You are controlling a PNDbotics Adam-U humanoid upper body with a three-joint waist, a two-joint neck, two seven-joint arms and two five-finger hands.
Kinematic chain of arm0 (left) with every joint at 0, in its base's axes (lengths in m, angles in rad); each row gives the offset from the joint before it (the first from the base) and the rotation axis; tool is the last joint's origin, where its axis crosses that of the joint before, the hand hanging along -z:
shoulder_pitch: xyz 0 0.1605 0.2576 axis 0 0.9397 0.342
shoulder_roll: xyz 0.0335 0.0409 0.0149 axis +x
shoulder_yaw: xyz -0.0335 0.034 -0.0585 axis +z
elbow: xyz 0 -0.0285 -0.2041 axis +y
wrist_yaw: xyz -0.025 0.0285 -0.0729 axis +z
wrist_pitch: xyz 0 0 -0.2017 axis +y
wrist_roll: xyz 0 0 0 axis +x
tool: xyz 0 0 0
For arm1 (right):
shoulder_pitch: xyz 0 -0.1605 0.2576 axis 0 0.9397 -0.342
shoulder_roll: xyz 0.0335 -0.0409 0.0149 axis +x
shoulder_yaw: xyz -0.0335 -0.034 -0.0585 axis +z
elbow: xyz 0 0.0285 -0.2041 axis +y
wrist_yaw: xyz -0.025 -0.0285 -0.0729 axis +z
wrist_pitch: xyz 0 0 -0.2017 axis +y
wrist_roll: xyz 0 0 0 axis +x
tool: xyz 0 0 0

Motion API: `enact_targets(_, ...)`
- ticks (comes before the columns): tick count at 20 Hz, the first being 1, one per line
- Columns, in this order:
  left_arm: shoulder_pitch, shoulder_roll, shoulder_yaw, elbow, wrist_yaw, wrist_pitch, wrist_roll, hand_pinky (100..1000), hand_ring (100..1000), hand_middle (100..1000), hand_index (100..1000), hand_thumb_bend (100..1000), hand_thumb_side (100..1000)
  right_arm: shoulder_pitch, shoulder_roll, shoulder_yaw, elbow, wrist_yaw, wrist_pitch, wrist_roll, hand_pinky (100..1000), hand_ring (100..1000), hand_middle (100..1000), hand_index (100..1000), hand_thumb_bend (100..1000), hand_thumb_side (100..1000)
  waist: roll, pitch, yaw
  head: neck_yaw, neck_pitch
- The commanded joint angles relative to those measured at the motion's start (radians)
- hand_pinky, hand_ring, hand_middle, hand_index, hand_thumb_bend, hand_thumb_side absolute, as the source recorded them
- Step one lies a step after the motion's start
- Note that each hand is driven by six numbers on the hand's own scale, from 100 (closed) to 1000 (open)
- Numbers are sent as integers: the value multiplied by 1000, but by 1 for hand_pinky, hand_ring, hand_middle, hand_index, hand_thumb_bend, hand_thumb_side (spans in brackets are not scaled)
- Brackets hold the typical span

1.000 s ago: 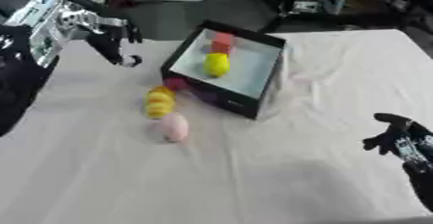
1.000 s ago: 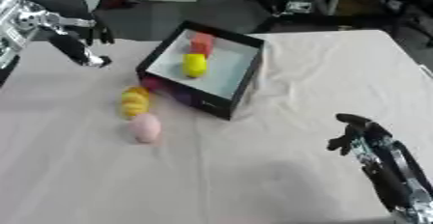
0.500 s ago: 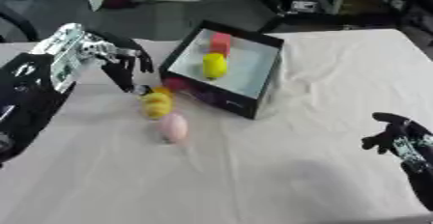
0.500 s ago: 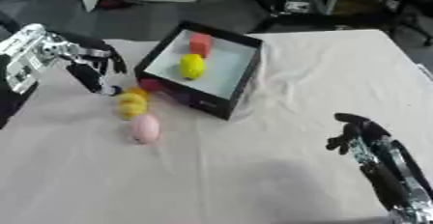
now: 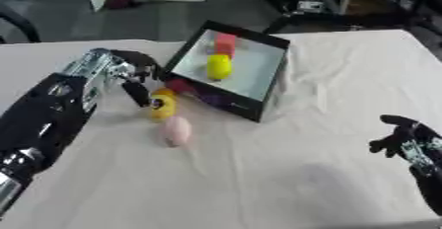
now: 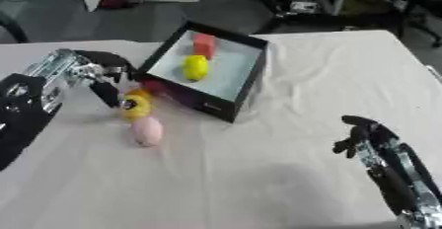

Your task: Pick up objects on the table and place them in the box.

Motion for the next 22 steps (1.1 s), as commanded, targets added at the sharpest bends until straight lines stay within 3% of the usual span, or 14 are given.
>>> enact_targets(1,-11,-4,12,15,-2,-21,3,713,656,751,855,293,452,-5,-12,-5,-16,-3,-1,-1,686,522,324,782,100,644,-8,-11,-2,0,-2)
enact_targets(3,-9,-7,10,18,3,-32,-9,690,629,733,840,280,430,-5,-12,-5,-16,-4,-1,-1,686,522,324,782,100,644,-8,-11,-2,0,-2)
enact_targets(5,-7,-7,7,17,-1,-39,-9,630,560,654,776,253,385,-6,-12,-5,-16,-4,-1,0,687,521,324,782,100,642,-8,-11,-3,0,-2)
enact_targets(8,-10,2,9,-8,-9,-42,26,501,409,478,603,184,316,-5,-12,-6,-16,-5,-1,-1,687,521,324,782,100,642,-8,-12,-4,0,-2)
enact_targets(11,-48,38,11,-99,5,-28,46,506,404,465,587,194,321,-3,-14,-6,-15,-5,-1,-2,687,521,324,782,100,642,-8,-14,-3,0,-2)
enact_targets(16,-172,87,37,-294,10,17,1,533,419,473,602,212,301,1,-15,-5,-14,-3,0,-1,687,521,324,781,100,649,-6,-19,1,9,-2)
enact_targets(19,-231,25,65,-289,-37,49,19,554,432,485,620,219,295,1,-14,-2,-12,-3,1,1,688,521,324,782,100,652,-7,-19,-4,18,-2)
enact_targets(22,-254,-85,91,-183,-117,58,85,589,457,511,652,225,310,-3,-13,2,-11,-7,1,5,688,521,324,782,100,659,-11,-17,-17,31,-2)
